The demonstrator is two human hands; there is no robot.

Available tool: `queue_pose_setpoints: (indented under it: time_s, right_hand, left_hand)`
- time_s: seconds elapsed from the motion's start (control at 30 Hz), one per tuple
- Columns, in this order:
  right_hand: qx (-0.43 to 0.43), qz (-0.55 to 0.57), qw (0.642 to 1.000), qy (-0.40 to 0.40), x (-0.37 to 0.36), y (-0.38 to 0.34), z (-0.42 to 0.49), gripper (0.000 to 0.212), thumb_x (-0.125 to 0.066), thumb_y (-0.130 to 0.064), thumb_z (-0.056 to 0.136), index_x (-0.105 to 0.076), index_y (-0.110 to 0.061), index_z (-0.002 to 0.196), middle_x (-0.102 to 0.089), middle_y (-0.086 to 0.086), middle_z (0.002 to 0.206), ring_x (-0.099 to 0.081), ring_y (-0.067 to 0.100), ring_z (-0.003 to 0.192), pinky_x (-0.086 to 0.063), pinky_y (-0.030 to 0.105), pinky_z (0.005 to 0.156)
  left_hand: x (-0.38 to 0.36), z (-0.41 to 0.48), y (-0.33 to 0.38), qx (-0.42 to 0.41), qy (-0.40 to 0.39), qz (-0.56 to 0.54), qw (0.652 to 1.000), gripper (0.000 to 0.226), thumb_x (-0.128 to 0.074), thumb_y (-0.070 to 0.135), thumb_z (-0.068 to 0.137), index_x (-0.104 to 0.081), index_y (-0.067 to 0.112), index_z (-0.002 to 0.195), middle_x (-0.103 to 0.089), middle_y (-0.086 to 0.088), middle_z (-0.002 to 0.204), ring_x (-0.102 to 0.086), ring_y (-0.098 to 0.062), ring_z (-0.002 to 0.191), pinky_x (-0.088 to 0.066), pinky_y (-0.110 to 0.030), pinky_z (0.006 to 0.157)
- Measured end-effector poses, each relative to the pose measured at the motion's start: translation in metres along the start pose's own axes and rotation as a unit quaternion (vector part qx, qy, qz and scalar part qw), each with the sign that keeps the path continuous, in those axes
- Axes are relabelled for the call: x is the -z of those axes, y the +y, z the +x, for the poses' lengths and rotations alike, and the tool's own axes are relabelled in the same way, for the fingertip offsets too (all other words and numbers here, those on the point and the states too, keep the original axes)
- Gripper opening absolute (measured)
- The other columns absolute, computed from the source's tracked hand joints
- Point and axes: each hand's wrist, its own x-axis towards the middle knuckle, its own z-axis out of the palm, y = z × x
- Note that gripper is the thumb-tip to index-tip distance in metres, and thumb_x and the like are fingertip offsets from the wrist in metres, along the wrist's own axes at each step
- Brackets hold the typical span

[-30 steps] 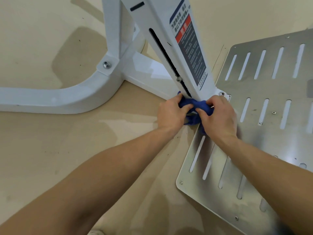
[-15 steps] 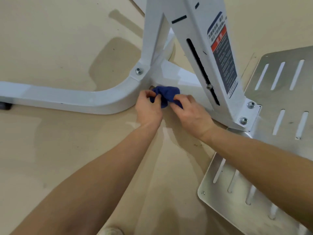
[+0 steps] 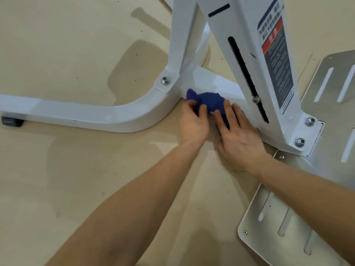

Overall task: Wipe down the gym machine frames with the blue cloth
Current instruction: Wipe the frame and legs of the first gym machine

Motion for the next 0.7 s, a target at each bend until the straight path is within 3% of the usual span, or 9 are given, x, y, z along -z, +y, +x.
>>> queue_pose_setpoints:
  time_s: [0.07, 0.17, 0.27, 0.37, 0.57, 0.7]
  right_hand:
    - [0.023, 0.007, 1.0, 0.01, 0.001, -0.009, 0.024, 0.07, -0.045, -0.021, 0.095, -0.017, -0.01, 0.157, 0.0, 0.018, 0.165, -0.007, 0.038, 0.151, -0.02, 0.049, 0.122]
    - [-0.015, 0.041, 0.998, -0.037, 0.006, -0.016, 0.056, 0.071, -0.04, -0.018, 0.101, 0.002, -0.016, 0.158, 0.017, 0.01, 0.164, 0.01, 0.03, 0.152, -0.003, 0.04, 0.122]
    - [0.001, -0.024, 1.0, -0.013, 0.0, 0.0, 0.034, 0.066, -0.037, -0.016, 0.102, -0.002, -0.008, 0.157, 0.009, 0.02, 0.163, 0.002, 0.036, 0.152, -0.014, 0.047, 0.123]
    - [0.021, -0.085, 0.996, 0.026, -0.006, 0.02, -0.01, 0.062, -0.034, -0.016, 0.101, -0.011, -0.001, 0.156, 0.002, 0.028, 0.162, -0.006, 0.042, 0.15, -0.023, 0.053, 0.119]
    - [0.054, -0.183, 0.98, -0.055, 0.0, 0.033, -0.058, 0.062, -0.021, -0.019, 0.101, -0.001, 0.01, 0.152, 0.017, 0.036, 0.156, 0.013, 0.046, 0.148, -0.009, 0.054, 0.121]
    - [0.044, -0.234, 0.961, -0.141, 0.015, 0.054, -0.1, 0.058, -0.03, -0.034, 0.101, -0.041, -0.001, 0.147, -0.003, 0.027, 0.161, -0.003, 0.043, 0.148, -0.011, 0.055, 0.119]
  left_hand:
    - [0.014, 0.02, 0.01, -0.012, 0.06, 0.024, 0.998, 0.028, -0.058, 0.024, 0.097, -0.055, 0.011, 0.122, -0.065, 0.0, 0.109, -0.061, -0.015, 0.101, -0.039, -0.015, 0.087]
    - [0.013, 0.017, 0.004, -0.014, 0.023, 0.036, 0.999, 0.032, -0.056, 0.023, 0.097, -0.053, 0.012, 0.127, -0.067, -0.001, 0.114, -0.062, -0.012, 0.103, -0.042, -0.015, 0.088]
    - [-0.003, -0.004, -0.013, -0.026, -0.047, 0.02, 0.998, 0.023, -0.053, 0.027, 0.098, -0.053, 0.019, 0.12, -0.069, 0.004, 0.107, -0.065, -0.013, 0.1, -0.051, -0.031, 0.092]
    - [-0.016, -0.022, -0.018, -0.046, -0.104, 0.053, 0.992, 0.016, -0.05, 0.029, 0.101, -0.056, 0.021, 0.113, -0.067, 0.01, 0.099, -0.063, -0.011, 0.093, -0.049, -0.03, 0.084]
    - [-0.034, -0.051, -0.024, -0.082, -0.167, 0.09, 0.978, 0.018, -0.05, 0.036, 0.099, -0.06, 0.023, 0.104, -0.071, 0.004, 0.093, -0.065, -0.016, 0.084, -0.05, -0.031, 0.074]
    - [-0.047, -0.061, -0.023, -0.119, -0.203, 0.135, 0.962, 0.028, -0.048, 0.04, 0.099, -0.06, 0.024, 0.079, -0.063, 0.005, 0.071, -0.059, -0.018, 0.071, -0.037, -0.032, 0.062]
